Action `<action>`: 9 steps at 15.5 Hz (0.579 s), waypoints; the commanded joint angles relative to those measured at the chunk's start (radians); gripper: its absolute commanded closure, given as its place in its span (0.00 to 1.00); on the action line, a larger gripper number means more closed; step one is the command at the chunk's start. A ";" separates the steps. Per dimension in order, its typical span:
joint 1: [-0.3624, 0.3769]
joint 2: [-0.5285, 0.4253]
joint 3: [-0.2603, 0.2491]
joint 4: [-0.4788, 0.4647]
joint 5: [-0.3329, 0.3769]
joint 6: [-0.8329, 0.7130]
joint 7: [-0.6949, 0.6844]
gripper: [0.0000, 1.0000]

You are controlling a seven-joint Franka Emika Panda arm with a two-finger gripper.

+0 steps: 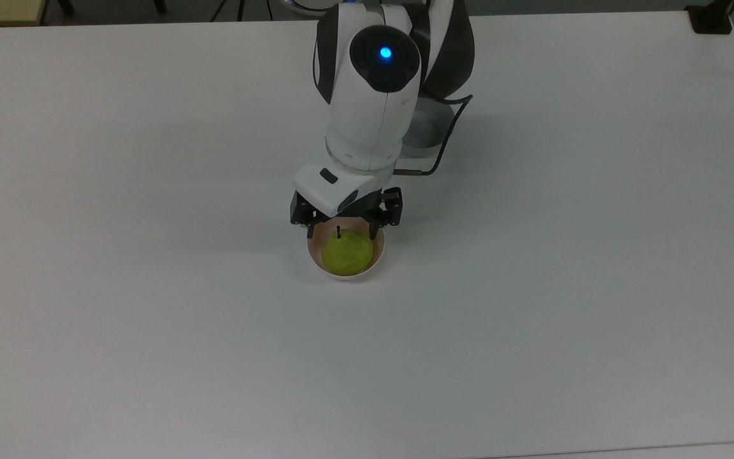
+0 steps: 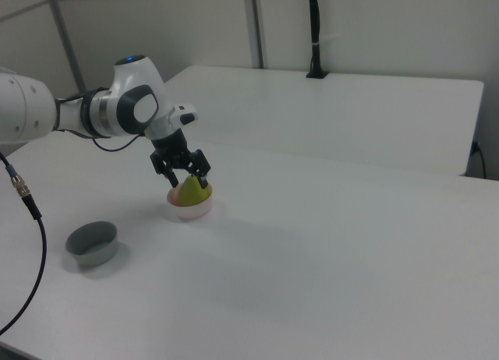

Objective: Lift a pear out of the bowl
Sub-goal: 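Lower the gripper around the pear and close on it, then lift the green pear up out of the pink bowl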

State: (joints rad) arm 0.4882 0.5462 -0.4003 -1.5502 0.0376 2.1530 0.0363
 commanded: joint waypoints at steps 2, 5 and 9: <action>0.013 0.023 -0.017 0.005 0.010 0.019 0.010 0.00; 0.013 0.027 -0.014 0.004 0.008 0.044 0.011 0.00; 0.013 0.032 -0.014 0.004 0.013 0.045 0.011 0.02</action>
State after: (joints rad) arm 0.4883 0.5681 -0.4025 -1.5488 0.0376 2.1781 0.0363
